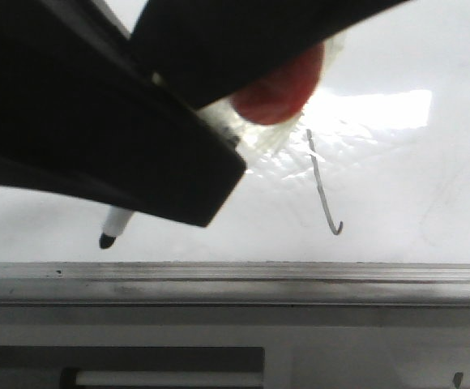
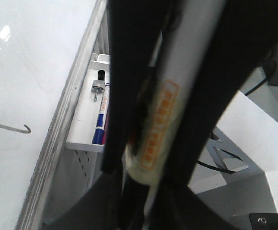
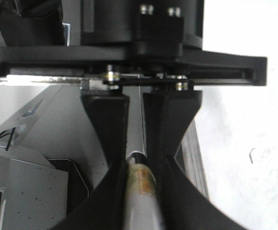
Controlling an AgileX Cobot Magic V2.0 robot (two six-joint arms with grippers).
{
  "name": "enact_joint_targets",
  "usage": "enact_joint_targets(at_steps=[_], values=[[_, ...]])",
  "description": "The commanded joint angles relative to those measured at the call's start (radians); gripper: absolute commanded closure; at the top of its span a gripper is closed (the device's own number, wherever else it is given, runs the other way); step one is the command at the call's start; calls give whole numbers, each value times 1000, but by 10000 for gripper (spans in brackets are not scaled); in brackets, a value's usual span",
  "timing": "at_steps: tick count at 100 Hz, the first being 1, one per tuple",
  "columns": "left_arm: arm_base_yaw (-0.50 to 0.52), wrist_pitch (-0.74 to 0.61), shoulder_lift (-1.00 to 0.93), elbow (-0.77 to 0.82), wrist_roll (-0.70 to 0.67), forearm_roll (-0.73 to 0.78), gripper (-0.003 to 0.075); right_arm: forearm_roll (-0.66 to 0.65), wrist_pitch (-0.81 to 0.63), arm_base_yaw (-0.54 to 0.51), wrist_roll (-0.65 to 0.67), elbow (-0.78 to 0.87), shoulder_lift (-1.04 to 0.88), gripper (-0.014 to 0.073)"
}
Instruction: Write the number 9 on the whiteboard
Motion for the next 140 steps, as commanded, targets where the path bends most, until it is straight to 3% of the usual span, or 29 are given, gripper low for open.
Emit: enact_joint_targets(at_steps=[1, 17, 24, 29, 40, 46, 51, 57, 66, 74, 81, 90, 113, 125, 140], values=[[-3, -39, -12, -34, -22, -61, 741, 40, -54, 1, -6, -36, -12, 635], [-3, -37, -12, -34, -22, -46, 741, 40, -71, 1, -6, -36, -12, 631], [-3, -37, -12, -34, -22, -46, 741, 40, -83, -1, -6, -36, -12, 584], [-3, -35, -12, -34, -22, -46, 741, 38, -99, -1, -6, -36, -12, 502], [0, -14, -12, -29, -22, -40, 741, 31, -158, -1, -6, -36, -22, 211], [4, -14, -12, -15, -22, -40, 741, 31, -199, -1, -6, -36, -37, 94], [17, -16, -12, 1, -22, -40, 741, 31, -244, -3, -6, -36, -58, 16], [36, -16, -12, 24, -22, -42, 741, 31, -285, -13, -6, -36, -85, -8], [64, -16, -12, 50, -22, -52, 741, 31, -327, -36, -6, -36, -132, 11], [81, -21, -12, 63, -22, -68, 741, 31, -347, -61, 11, -36, -180, 119], [89, -36, -12, 65, -31, -89, 741, 31, -345, -84, 12, -36, -220, 316], [86, -144, -12, 65, -114, -143, 741, 31, -336, -110, 12, -36, -259, 653], [-30, -601, -5, 65, -417, -178, 741, 43, -315, -164, 17, -36, -291, 656], [-80, -709, 31, 65, -479, -184, 741, 43, -314, -173, 17, -34, -291, 656], [-83, -821, 76, 65, -476, -304, 741, 43, -314, -173, 20, -33, -291, 656]])
